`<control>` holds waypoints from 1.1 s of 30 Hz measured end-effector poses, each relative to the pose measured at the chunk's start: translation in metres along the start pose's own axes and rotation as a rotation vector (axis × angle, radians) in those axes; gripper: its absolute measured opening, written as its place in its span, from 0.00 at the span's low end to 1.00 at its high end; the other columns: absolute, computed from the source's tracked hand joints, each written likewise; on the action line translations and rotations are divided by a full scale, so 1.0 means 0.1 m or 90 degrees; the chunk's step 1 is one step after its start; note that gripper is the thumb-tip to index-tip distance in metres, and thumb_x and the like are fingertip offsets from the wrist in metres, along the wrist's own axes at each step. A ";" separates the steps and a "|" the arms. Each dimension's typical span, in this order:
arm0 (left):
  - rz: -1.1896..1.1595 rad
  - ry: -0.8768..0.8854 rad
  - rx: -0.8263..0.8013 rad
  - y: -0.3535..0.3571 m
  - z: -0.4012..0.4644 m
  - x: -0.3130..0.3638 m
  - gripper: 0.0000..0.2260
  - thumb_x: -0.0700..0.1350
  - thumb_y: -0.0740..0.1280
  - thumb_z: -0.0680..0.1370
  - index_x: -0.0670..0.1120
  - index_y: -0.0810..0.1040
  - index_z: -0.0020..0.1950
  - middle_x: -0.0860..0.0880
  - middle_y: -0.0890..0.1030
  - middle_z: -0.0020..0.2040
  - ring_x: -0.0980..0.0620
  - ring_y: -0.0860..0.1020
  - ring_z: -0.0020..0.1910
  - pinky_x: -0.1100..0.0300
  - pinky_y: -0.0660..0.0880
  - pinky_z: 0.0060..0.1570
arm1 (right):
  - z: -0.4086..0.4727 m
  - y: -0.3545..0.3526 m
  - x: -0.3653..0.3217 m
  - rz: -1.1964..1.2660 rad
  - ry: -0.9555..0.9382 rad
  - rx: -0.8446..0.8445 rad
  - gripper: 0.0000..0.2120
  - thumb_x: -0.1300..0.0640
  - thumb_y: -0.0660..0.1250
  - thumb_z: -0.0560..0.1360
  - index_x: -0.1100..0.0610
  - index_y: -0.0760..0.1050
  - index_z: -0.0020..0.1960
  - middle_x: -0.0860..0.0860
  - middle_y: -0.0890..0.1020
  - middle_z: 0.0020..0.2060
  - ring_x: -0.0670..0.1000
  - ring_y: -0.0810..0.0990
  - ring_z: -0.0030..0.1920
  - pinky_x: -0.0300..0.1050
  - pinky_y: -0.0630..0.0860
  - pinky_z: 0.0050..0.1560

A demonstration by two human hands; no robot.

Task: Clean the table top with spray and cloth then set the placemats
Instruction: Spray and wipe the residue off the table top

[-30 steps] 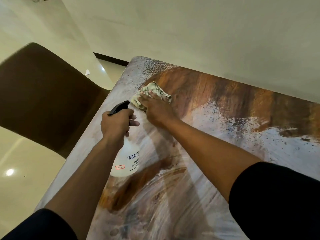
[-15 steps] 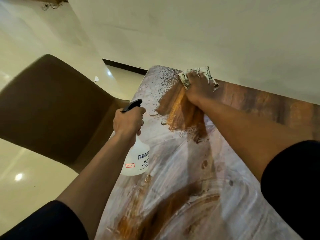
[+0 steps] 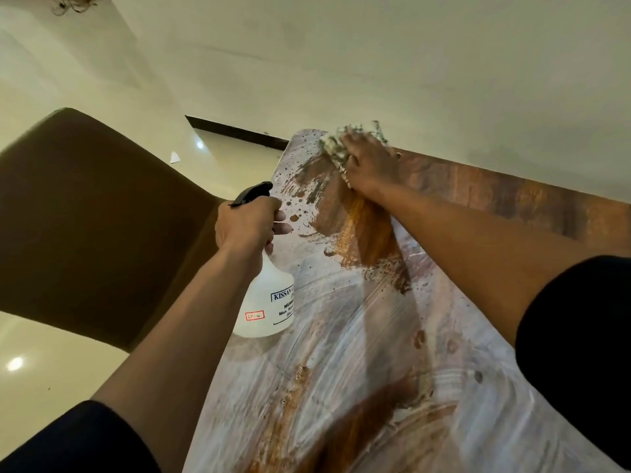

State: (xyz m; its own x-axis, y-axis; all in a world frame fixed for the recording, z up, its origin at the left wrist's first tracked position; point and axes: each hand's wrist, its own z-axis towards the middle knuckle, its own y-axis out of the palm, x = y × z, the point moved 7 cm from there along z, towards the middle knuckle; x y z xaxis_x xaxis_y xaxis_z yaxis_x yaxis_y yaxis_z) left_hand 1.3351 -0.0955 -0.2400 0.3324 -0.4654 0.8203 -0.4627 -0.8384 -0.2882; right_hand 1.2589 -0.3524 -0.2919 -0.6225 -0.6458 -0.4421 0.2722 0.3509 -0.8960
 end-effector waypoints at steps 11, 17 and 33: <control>-0.061 -0.063 -0.009 -0.21 0.14 0.04 0.03 0.43 0.72 0.80 0.44 0.81 0.49 0.50 0.81 0.33 0.56 0.81 0.26 0.65 0.67 0.26 | 0.00 0.22 -0.53 0.016 -0.154 -0.098 0.25 0.54 0.56 0.85 0.39 0.59 0.80 0.44 0.56 0.81 0.50 0.52 0.81 0.61 0.46 0.78; -0.013 -0.069 -0.035 -0.31 0.10 0.05 0.04 0.43 0.72 0.79 0.43 0.80 0.48 0.50 0.80 0.28 0.56 0.75 0.23 0.64 0.66 0.25 | 0.33 0.13 -0.45 0.029 -0.035 -0.061 0.28 0.58 0.57 0.84 0.41 0.57 0.81 0.41 0.53 0.82 0.50 0.49 0.82 0.60 0.44 0.79; -0.020 -0.027 -0.102 -0.12 -0.10 -0.13 0.19 0.38 0.69 0.82 0.56 0.79 0.70 0.49 0.82 0.33 0.52 0.85 0.31 0.64 0.66 0.21 | 0.46 0.25 -0.68 -0.031 -0.141 -0.133 0.27 0.55 0.55 0.86 0.40 0.53 0.81 0.43 0.50 0.82 0.53 0.47 0.82 0.62 0.45 0.80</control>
State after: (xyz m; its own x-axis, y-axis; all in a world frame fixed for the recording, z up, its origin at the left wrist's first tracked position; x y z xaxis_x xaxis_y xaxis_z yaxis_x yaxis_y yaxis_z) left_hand 1.3285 -0.0766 -0.2425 0.3816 -0.4535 0.8054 -0.5755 -0.7984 -0.1769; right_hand 1.3421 -0.3311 -0.2863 -0.4497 -0.7897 -0.4173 0.0746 0.4324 -0.8986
